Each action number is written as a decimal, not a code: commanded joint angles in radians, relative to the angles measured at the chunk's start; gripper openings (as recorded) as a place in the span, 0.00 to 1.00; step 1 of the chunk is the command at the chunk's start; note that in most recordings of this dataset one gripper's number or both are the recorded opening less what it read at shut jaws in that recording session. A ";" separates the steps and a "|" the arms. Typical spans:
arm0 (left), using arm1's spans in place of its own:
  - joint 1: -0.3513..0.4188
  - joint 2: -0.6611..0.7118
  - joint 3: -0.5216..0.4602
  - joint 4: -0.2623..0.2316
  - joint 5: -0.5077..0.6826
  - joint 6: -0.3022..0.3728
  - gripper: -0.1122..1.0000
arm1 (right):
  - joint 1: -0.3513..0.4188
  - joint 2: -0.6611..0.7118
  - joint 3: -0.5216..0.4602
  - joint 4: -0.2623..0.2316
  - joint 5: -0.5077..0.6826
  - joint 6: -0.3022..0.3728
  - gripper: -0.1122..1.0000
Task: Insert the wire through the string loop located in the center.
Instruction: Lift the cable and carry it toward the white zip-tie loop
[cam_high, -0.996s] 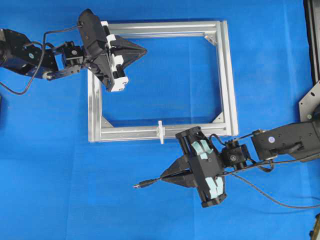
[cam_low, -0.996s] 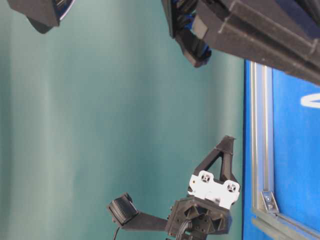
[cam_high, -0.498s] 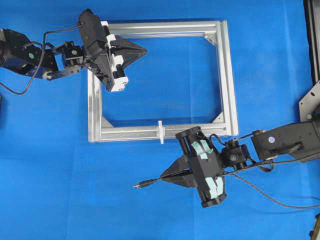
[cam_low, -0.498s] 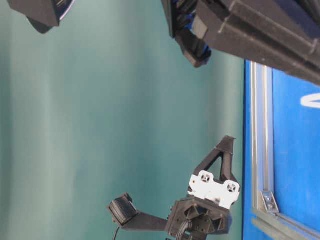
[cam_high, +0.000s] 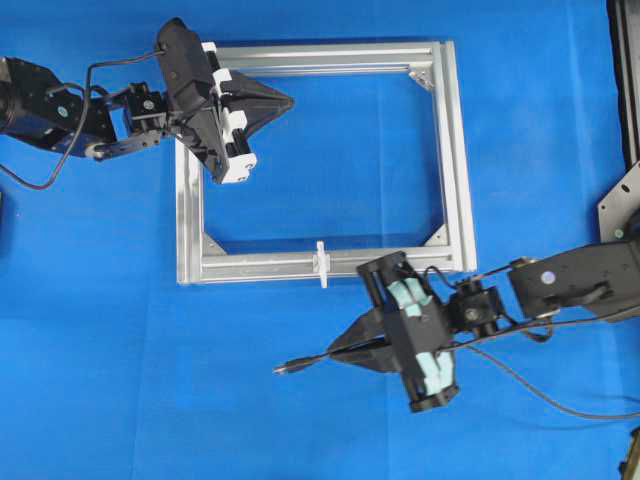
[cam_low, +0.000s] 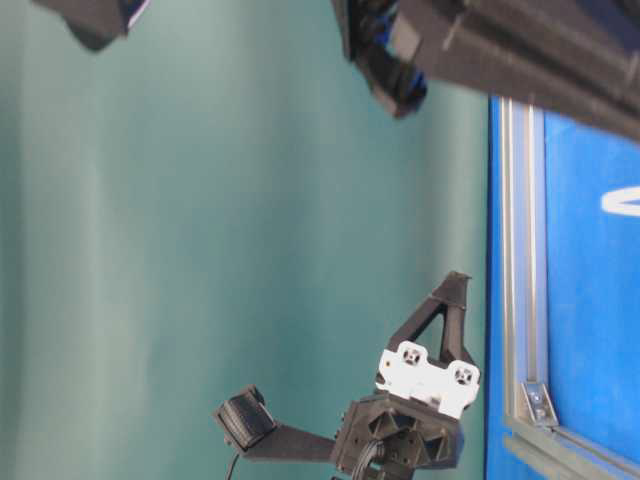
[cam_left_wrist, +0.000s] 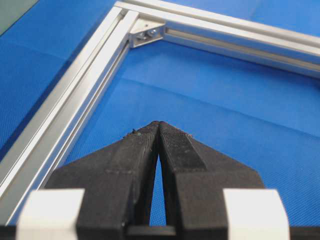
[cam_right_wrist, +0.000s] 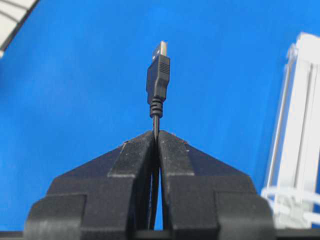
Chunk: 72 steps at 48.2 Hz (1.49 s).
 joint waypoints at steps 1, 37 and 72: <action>0.003 -0.031 -0.009 0.003 -0.003 0.002 0.10 | 0.000 -0.054 0.020 0.000 -0.006 0.003 0.08; 0.002 -0.029 -0.011 0.002 -0.003 0.003 0.10 | 0.002 -0.253 0.242 0.003 0.072 0.006 0.08; -0.002 -0.029 -0.009 0.002 -0.003 0.002 0.10 | -0.196 -0.212 0.250 0.003 0.038 0.006 0.08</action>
